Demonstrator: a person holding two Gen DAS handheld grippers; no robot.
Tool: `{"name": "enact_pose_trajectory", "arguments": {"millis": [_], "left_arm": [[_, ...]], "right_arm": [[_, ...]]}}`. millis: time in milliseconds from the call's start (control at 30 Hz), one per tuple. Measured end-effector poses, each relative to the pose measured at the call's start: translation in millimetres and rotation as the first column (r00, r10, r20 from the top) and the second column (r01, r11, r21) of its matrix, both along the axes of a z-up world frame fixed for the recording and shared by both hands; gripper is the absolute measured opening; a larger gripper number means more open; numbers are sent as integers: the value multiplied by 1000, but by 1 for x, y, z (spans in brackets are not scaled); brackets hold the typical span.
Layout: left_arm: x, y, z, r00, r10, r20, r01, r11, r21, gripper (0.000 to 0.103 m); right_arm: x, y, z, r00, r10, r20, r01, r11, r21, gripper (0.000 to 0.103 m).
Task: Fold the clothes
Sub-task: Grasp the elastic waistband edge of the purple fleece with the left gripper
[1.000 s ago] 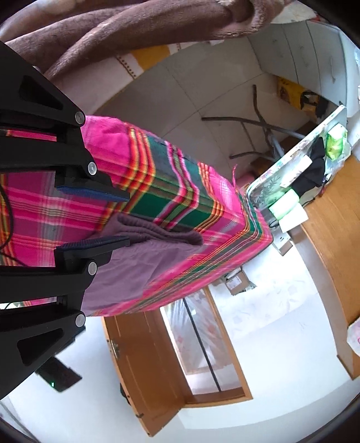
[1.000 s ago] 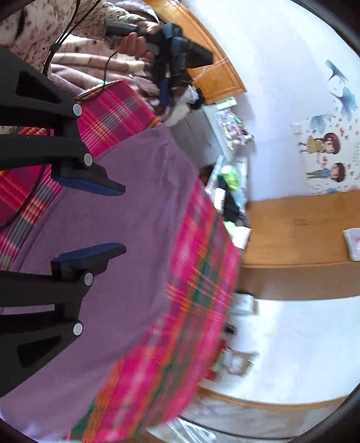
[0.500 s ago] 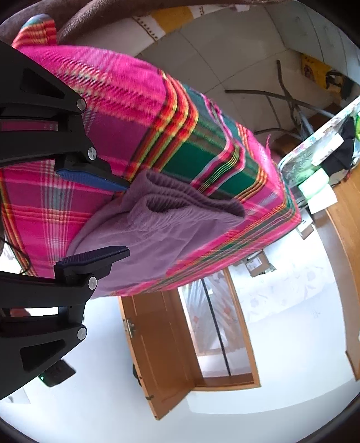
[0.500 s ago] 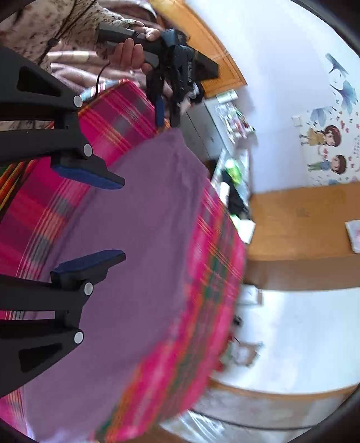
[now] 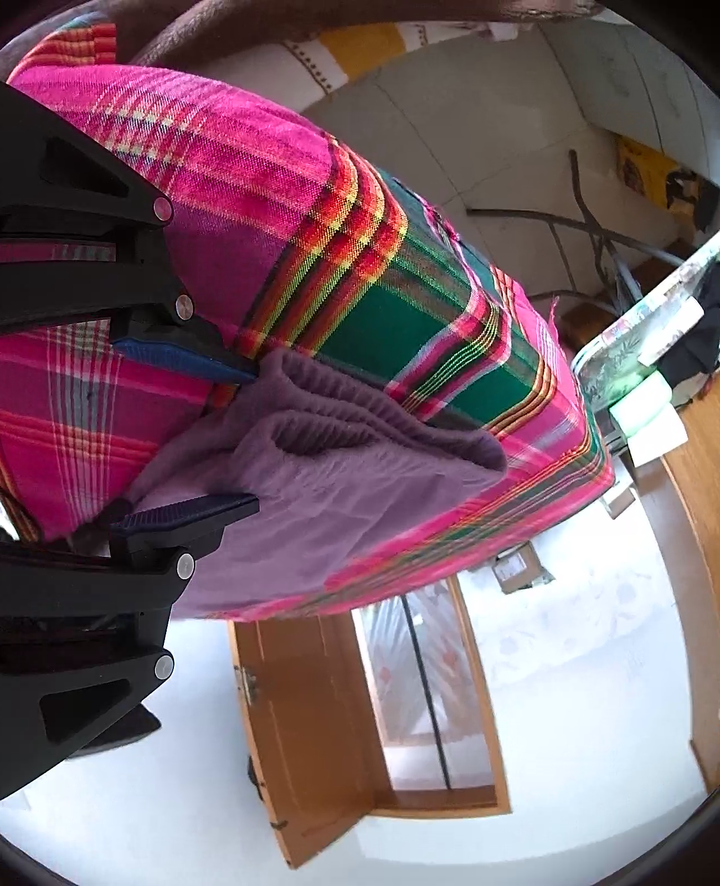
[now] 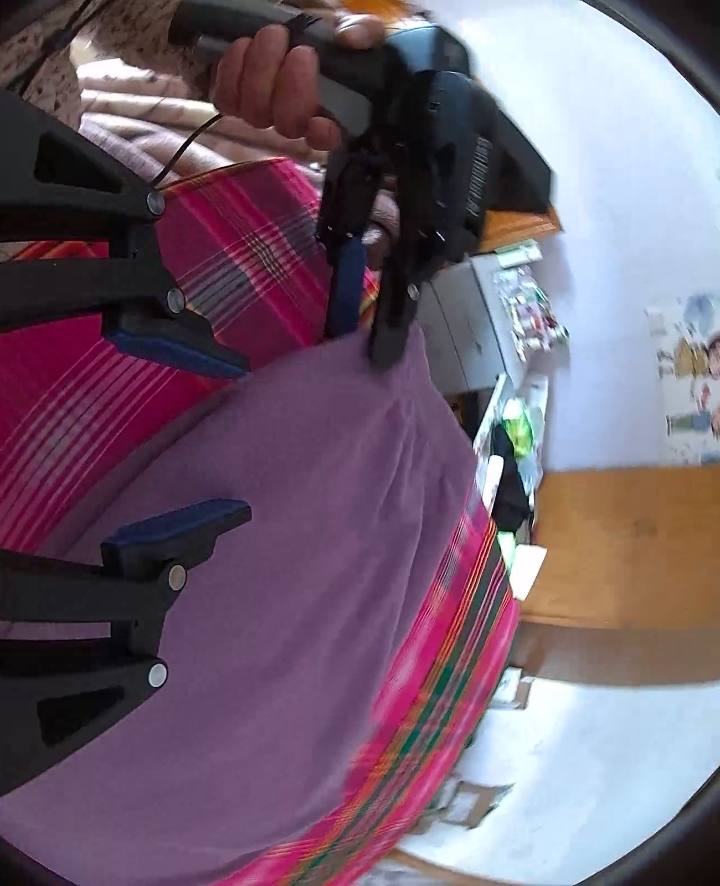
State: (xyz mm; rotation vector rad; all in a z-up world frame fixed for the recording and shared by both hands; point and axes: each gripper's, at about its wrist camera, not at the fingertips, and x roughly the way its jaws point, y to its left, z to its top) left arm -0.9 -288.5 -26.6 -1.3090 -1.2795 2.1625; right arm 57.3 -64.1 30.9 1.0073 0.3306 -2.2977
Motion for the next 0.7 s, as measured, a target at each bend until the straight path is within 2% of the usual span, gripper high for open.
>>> {"name": "enact_pose_trajectory", "arguments": {"millis": [100,233,467,533,700], "left_arm": [[0,1,3,1000,6,9,-5,999,-36,43],[-3,5,5,1000,9,16,-8,998,-66,43],[-7,-1,0,998,45,41,-45,999,8,43],[-7,-2,0,997,54,46,-55,998,23,43],[-6,0,2,997,61,40,-61,998,12,42]], "right_arm": [[4,-17,-4,998,33,-45,-30,998,62,46],[4,-29,-12,999,34,-40,-29,993,117,46],[3,-30,-11,999,26,-41,-21,993,118,46],[4,-32,-11,998,26,-49,-20,992,123,43],[0,-32,-11,998,-1,-58,8,991,134,28]]}}
